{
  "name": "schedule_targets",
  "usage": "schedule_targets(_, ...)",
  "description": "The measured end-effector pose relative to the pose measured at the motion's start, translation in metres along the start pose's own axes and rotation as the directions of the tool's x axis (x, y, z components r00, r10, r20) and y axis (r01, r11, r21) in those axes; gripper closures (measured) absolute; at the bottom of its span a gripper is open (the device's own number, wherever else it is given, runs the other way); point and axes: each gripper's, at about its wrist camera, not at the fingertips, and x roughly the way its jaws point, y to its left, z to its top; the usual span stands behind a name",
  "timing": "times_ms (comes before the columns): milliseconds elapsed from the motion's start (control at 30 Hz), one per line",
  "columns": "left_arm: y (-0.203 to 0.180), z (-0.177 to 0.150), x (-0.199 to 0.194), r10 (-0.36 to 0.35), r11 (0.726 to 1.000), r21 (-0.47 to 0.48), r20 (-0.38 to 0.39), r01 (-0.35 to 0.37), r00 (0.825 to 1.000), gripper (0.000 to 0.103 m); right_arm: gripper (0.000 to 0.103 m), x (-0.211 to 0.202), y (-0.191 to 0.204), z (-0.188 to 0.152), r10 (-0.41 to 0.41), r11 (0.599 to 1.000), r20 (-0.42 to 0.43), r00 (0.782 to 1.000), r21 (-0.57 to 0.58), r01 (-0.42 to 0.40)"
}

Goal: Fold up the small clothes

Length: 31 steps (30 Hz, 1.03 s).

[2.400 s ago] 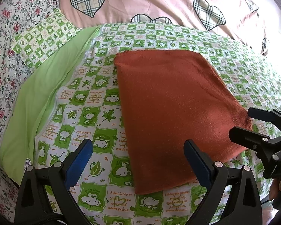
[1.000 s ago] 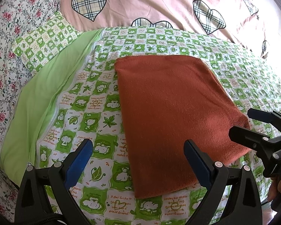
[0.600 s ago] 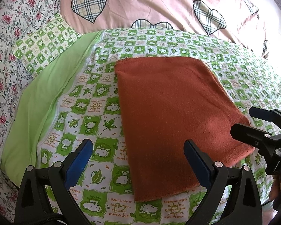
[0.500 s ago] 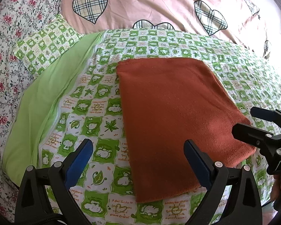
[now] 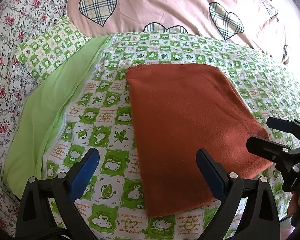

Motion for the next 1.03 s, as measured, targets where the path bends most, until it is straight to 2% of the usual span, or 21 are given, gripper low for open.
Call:
schedule_targets(667, -0.002, 0.004, 0.005, 0.013, 1.0, 0.001, 0.002, -0.013, 1.0, 0.006, 0.001, 0.003, -0.007, 0.002, 0.0, 1.0, -0.001, 1.0, 0.009, 0.0)
schedule_targets(1033, 0.002, 0.003, 0.008, 0.054, 0.998, -0.015, -0.006, -0.054, 0.999, 0.006, 0.001, 0.011, -0.017, 0.003, 0.018, 1.0, -0.004, 1.0, 0.026, -0.017)
